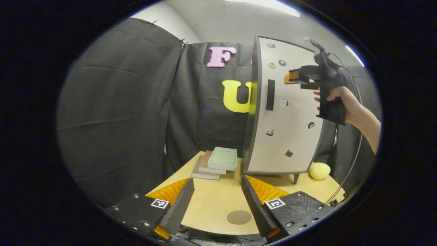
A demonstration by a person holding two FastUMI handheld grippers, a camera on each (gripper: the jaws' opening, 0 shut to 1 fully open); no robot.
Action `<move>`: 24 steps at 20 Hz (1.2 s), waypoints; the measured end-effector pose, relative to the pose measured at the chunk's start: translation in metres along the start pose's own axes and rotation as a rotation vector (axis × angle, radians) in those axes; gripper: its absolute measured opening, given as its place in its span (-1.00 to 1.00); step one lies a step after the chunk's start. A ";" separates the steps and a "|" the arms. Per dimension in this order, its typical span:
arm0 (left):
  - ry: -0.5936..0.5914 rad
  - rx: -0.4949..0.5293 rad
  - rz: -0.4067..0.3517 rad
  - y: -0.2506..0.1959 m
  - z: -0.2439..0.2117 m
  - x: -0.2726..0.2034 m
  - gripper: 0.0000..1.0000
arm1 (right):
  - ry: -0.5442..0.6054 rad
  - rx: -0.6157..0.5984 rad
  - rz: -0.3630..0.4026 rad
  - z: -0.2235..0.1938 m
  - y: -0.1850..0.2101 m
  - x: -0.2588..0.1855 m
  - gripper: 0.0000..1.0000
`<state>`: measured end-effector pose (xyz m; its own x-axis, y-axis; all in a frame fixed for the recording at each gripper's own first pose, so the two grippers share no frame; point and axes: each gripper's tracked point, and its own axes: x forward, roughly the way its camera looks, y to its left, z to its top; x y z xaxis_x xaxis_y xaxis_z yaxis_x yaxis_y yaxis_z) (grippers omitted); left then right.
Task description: Open the cabinet door with the right hand, grasp the bottle in the cabinet with the left hand and place it on the coaster, then close the cabinet door with the right hand.
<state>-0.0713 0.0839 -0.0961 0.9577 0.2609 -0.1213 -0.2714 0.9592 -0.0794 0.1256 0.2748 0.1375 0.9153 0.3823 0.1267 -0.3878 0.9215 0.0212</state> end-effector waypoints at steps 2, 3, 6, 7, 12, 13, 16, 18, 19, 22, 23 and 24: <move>0.007 -0.007 0.022 0.010 -0.002 0.000 0.67 | 0.001 0.005 0.010 0.000 0.012 0.018 0.95; 0.012 -0.012 0.032 0.014 -0.004 0.000 0.67 | 0.002 0.003 0.004 0.000 0.015 0.025 0.95; 0.031 -0.028 0.060 0.024 -0.012 0.000 0.67 | 0.004 -0.005 -0.004 -0.003 0.028 0.046 0.95; 0.033 -0.030 0.068 0.028 -0.013 0.000 0.67 | 0.017 -0.015 -0.014 -0.008 0.030 0.051 0.94; -0.008 -0.041 0.093 0.036 -0.002 -0.004 0.72 | 0.102 -0.024 -0.033 -0.039 0.039 0.066 0.86; -0.016 -0.036 0.095 0.038 0.000 -0.004 0.72 | 0.111 -0.019 -0.044 -0.042 0.037 0.068 0.60; -0.026 -0.021 0.103 0.043 0.001 -0.003 0.72 | 0.154 0.012 -0.060 -0.054 0.036 0.074 0.35; -0.026 -0.024 0.102 0.045 0.000 -0.003 0.67 | 0.191 0.053 -0.047 -0.060 0.040 0.076 -0.07; -0.027 -0.026 0.100 0.045 0.001 -0.003 0.72 | 0.213 0.063 -0.054 -0.065 0.038 0.076 -0.12; -0.027 -0.020 0.100 0.045 0.000 -0.004 0.73 | 0.220 0.048 -0.065 -0.063 0.036 0.076 -0.28; -0.026 -0.018 0.099 0.045 0.001 -0.004 0.72 | 0.227 0.037 -0.061 -0.065 0.036 0.075 -0.39; -0.026 -0.016 0.098 0.046 0.001 -0.004 0.72 | 0.231 0.041 -0.057 -0.064 0.036 0.074 -0.38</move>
<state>-0.0878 0.1265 -0.0987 0.9285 0.3567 -0.1034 -0.3655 0.9270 -0.0840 0.1863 0.3406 0.0839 0.9344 0.3400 -0.1060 -0.3350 0.9401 0.0624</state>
